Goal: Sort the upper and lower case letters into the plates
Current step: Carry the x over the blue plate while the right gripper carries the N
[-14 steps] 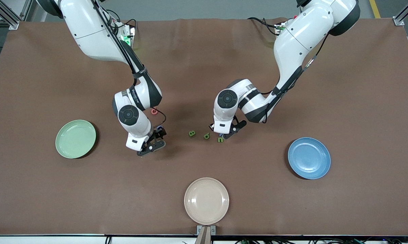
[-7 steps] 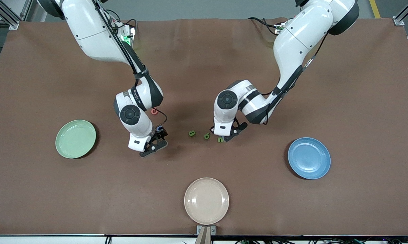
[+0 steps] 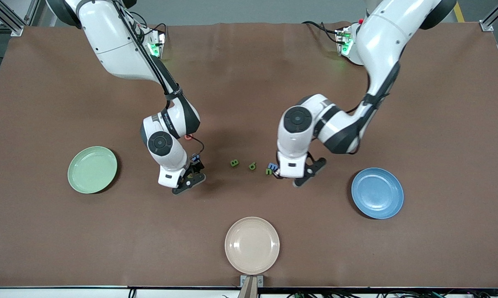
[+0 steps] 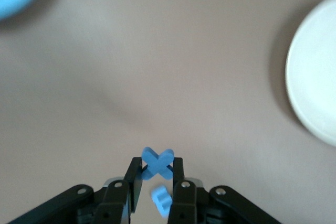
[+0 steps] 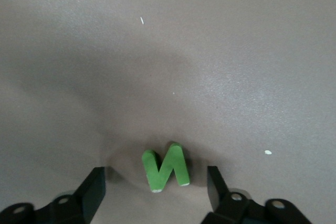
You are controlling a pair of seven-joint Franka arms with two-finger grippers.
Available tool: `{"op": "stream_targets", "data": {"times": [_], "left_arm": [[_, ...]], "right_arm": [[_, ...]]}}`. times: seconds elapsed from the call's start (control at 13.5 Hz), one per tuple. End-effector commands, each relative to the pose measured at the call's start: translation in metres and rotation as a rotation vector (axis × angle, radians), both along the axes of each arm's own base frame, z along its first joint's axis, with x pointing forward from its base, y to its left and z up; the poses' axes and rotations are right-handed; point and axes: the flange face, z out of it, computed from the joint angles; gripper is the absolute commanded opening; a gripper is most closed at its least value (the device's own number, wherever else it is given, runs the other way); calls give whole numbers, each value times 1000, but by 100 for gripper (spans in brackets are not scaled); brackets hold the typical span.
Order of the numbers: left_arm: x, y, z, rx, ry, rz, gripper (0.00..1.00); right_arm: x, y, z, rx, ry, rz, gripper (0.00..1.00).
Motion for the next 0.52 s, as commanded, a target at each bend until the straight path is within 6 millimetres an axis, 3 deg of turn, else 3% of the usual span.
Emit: {"op": "stream_targets", "data": {"times": [0.0,0.3,0.44], "left_arm": [[23,57,25,46,-3,-49,0],[48,141,30,122,77,-123,0],[56,185,22,148,136,-179,0]], "right_arm": [[5,-3,-1,-1,-4,17,75],[7,-3,1,1,-6,12,53],[8,-3,2,4,-8,10,37]]}}
